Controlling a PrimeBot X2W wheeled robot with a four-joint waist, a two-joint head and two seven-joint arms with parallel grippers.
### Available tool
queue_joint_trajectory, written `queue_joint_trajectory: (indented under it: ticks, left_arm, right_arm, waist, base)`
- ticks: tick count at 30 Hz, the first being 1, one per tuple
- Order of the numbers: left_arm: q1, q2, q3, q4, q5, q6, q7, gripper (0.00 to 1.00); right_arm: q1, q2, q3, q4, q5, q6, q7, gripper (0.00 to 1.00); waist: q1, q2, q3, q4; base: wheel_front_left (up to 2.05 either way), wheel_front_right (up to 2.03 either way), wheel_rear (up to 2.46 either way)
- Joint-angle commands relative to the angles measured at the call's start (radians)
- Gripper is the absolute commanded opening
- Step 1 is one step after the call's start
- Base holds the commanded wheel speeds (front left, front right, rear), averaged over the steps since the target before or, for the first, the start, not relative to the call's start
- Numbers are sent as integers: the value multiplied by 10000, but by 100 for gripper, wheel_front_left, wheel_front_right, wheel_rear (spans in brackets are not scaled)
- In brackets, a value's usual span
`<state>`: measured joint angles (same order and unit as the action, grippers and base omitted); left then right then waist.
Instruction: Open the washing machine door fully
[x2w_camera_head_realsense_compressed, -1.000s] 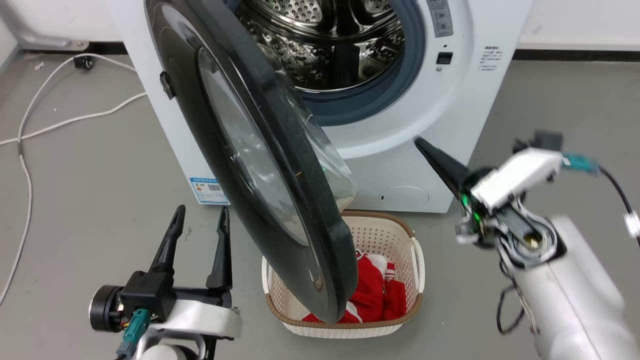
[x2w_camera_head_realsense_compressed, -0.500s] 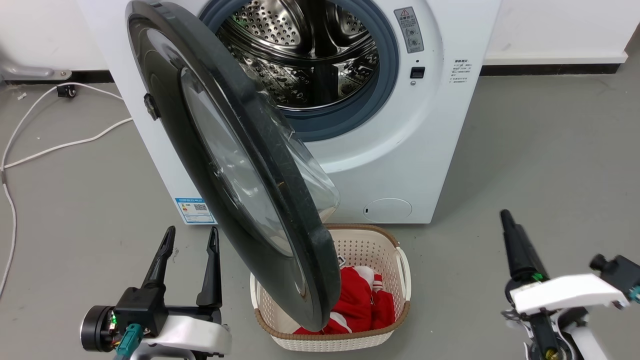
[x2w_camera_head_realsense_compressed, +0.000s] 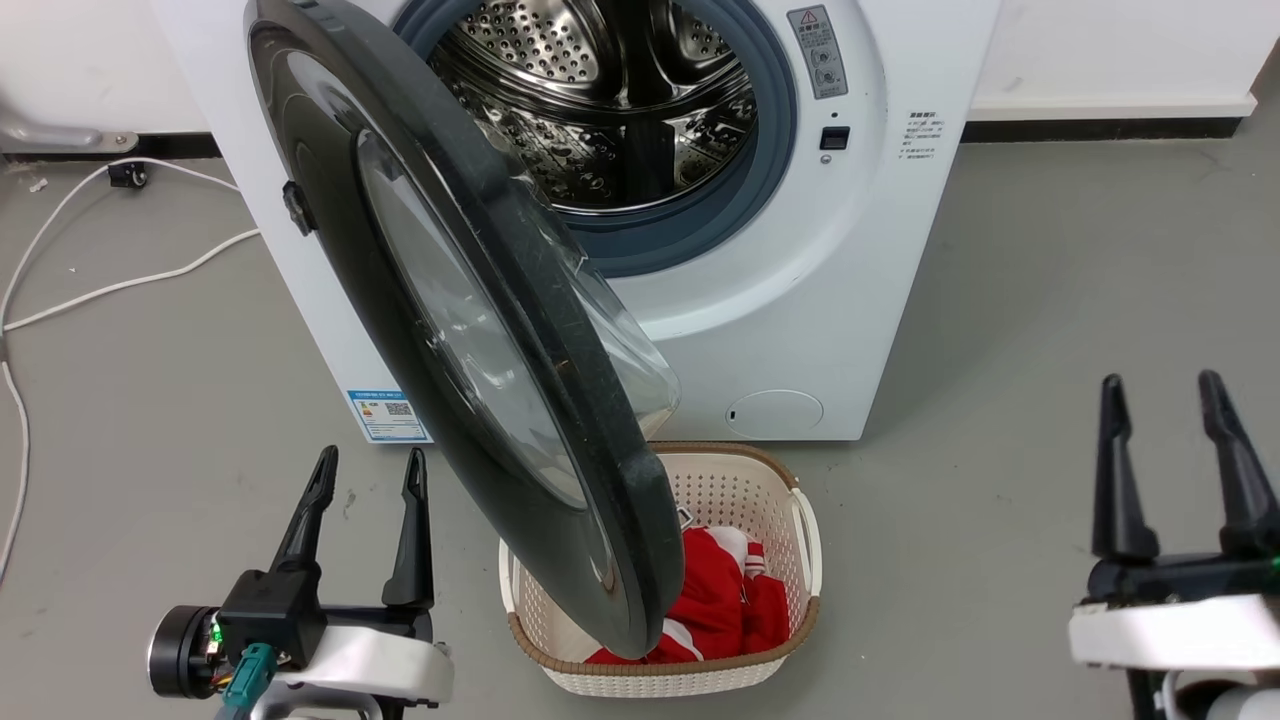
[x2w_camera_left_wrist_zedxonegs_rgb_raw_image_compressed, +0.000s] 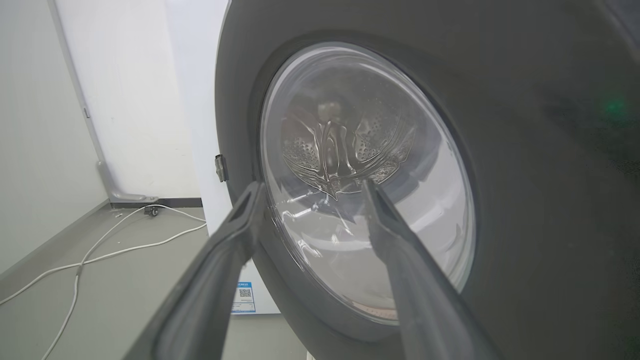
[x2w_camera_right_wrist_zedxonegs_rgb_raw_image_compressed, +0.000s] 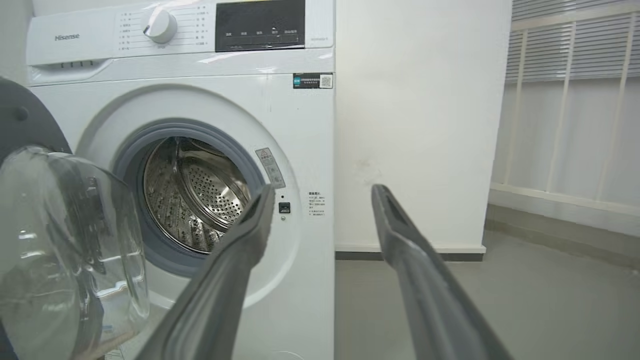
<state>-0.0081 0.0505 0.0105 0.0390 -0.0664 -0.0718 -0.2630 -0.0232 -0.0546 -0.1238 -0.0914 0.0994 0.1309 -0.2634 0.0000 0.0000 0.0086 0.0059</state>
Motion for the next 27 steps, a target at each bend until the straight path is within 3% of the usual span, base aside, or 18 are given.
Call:
queue_joint_trajectory:
  ticks: [1,5,10,26,27]
  left_arm:
    - [-136,-4,9,-4,26,-50,-24,100]
    - [-175,-4,-2,32,70,-84,-24,100]
    - [-219,-4,-81,14,94,-90,-24,100]
    - [-143,-4,-146,-36,114,-35,-24,100]
    - [-149,-4,-157,-56,117,-50,-24,87]
  right_arm:
    - [305,61,127,-218,-202,-3,-9,100]
    - [831,51,542,-587,-588,-5,34,100]
    - [1330,54,574,-52,-144,-5,58,100]
    - [998,57,449,374,-23,-5,-13,100]
    - [996,57,450,384,-18,-5,-16,100]
  waist:
    - [0,0,10,9]
    - [0,0,-1,21]
    - [0,0,10,40]
    - [0,0,42,-18]
    - [0,0,50,-23]
  base:
    - [0,0,0]
    - [0,0,0]
    - [0,0,0]
    - [0,0,0]
    - [0,0,0]
